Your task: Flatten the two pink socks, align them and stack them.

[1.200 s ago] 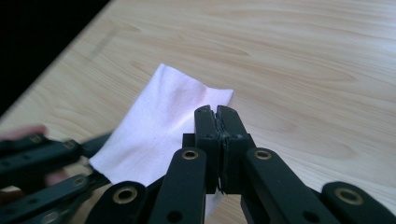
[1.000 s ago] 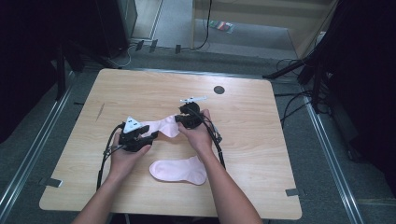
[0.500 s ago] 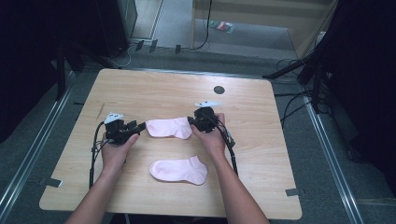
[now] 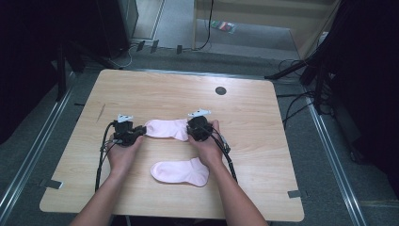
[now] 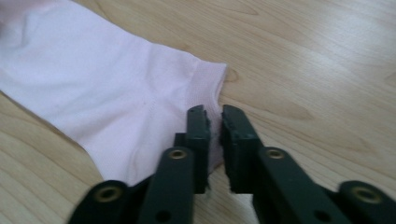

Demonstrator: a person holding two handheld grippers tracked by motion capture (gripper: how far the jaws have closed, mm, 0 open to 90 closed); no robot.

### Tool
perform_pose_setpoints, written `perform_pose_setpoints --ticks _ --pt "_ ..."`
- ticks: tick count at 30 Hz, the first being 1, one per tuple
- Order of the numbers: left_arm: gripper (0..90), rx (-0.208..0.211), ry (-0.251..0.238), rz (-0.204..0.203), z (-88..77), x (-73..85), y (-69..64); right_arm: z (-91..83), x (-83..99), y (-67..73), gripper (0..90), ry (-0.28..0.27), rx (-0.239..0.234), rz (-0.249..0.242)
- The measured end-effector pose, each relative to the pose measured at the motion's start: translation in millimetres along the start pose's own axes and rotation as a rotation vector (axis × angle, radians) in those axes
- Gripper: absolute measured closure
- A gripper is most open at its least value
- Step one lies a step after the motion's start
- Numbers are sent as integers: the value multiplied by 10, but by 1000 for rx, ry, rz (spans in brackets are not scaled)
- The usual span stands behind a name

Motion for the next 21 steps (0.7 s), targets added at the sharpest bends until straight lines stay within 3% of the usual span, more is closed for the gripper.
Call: perform_pose_setpoints --ticks 2,4,6,8,10,14,15,16,18,21 --pt "896 15 -2 -2 -10 5 10 -26 2 -13 897 5 -11 -4" --pt "900 38 5 16 -23 11 16 -41 10 -37 900 14 -25 8" --pt "900 34 3 34 -47 23 18 -56 26 -70 900 19 -23 14" --pt "900 21 -1 9 -68 39 60 -76 39 -117 900 23 4 33" --pt "900 40 -2 -25 -80 51 110 -91 58 -179 900 20 15 58" --pt "900 95 -14 19 -75 53 17 -107 72 -187 900 11 27 68" --pt "889 101 -27 26 -86 49 -5 -110 72 -190 900 6 10 75" --pt "815 109 -37 20 -91 45 -15 -125 68 -207 889 -13 -29 104" --pt "665 120 -54 19 -110 32 -20 -174 57 -253 773 -56 -50 148" --pt "571 110 -81 -9 -132 10 20 -264 59 -357 683 -111 -64 237"
Point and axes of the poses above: each handheld gripper's, and its own axes: z roughly forward along the jaws, x roughly out of its underside, y roughly to its left, the point moved 1 cm from there along z, roughly forward along the jaws, and after that the axes turned 3 degrees about z, right-handed, at the moved point
